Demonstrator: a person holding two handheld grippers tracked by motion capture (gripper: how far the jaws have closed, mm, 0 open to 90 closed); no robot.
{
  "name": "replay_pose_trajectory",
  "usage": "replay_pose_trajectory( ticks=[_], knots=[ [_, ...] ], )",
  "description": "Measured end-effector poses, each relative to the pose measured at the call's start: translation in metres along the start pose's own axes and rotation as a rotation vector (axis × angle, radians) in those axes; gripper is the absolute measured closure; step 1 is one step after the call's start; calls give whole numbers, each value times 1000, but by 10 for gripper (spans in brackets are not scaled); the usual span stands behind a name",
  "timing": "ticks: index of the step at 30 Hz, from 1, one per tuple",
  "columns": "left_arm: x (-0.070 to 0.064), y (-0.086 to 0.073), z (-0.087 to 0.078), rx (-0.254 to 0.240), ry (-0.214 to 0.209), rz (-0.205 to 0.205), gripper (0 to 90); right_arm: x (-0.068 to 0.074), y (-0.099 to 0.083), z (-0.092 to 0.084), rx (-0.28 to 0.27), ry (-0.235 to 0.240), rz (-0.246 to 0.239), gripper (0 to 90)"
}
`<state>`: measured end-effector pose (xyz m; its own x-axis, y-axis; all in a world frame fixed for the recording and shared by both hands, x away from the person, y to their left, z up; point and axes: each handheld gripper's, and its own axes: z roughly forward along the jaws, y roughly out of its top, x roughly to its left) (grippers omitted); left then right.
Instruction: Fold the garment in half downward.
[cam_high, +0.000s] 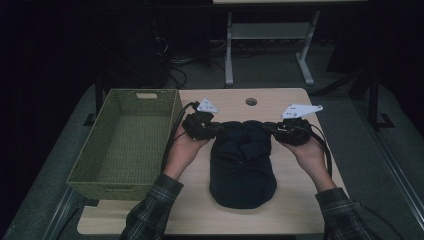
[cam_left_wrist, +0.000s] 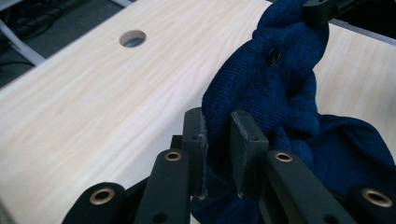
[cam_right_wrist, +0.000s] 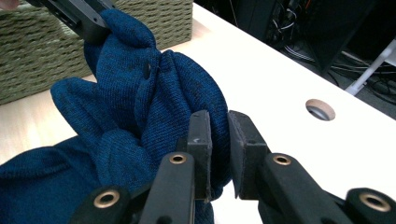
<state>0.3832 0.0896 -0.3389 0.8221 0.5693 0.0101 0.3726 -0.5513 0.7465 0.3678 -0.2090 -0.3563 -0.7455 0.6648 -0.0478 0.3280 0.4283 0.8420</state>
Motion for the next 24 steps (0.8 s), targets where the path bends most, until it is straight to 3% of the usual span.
replay_pose_trajectory(
  ticks=[11,24],
  knots=[
    [-16,-20,-5,9,-50,-3,748,17,-20,-9,-8,42,3,774],
    [-31,-44,-6,52,-122,-10,743,38,-42,-15,28,105,8,764]
  ],
)
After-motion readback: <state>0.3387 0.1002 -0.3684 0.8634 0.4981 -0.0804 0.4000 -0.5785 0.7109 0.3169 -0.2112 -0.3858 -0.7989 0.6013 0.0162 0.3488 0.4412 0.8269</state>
